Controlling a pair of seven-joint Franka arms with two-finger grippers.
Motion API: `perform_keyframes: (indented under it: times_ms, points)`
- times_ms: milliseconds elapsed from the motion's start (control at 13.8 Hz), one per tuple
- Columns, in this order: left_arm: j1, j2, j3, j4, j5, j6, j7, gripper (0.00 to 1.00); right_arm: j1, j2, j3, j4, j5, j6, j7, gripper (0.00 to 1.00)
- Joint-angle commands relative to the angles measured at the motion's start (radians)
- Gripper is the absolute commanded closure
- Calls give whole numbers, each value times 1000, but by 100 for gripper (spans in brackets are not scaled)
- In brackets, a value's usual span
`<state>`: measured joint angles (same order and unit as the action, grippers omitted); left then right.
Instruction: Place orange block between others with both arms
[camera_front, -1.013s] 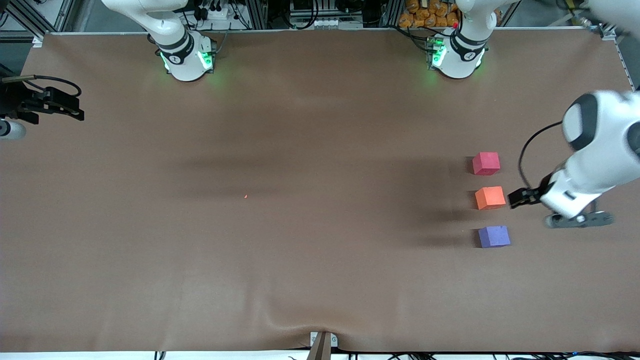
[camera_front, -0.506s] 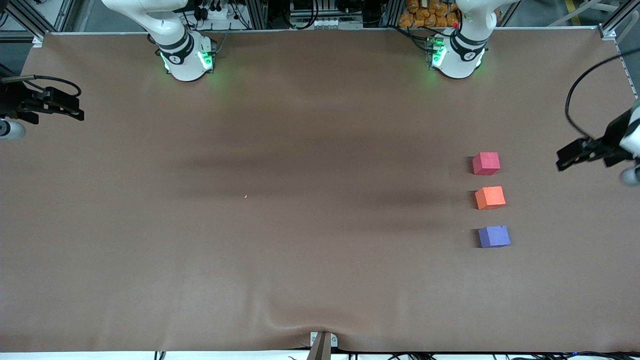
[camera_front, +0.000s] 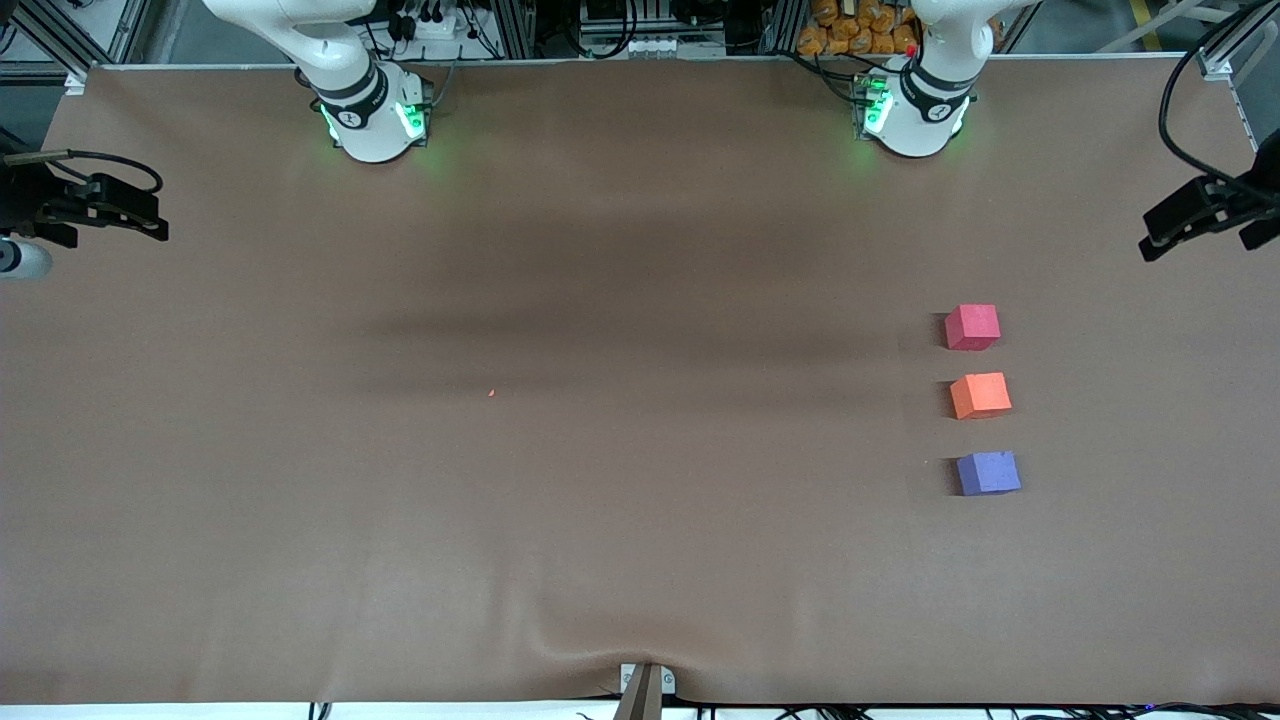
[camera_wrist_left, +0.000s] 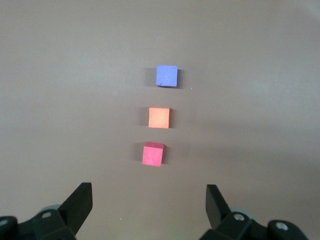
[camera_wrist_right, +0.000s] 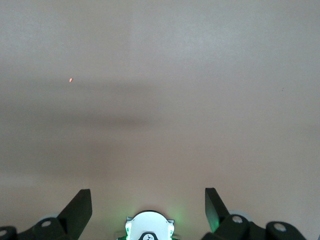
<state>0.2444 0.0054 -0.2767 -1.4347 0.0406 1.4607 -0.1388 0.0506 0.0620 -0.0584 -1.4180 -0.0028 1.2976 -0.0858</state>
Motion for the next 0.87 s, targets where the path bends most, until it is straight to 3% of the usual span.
perform_keyframes:
  times_ms: [0, 289, 796]
  points:
    - [-115, -70, 132, -73, -22, -20, 22, 0, 8, 6, 0, 24, 1, -17, 18, 0]
    - [-157, -143, 168, -142, -22, -28, 36, 0, 9, 2, 2, 24, 1, -24, 17, 0]
    - [-203, -145, 200, -132, -25, -66, 38, 0, 2, -10, -3, 63, 47, -87, 11, 0]
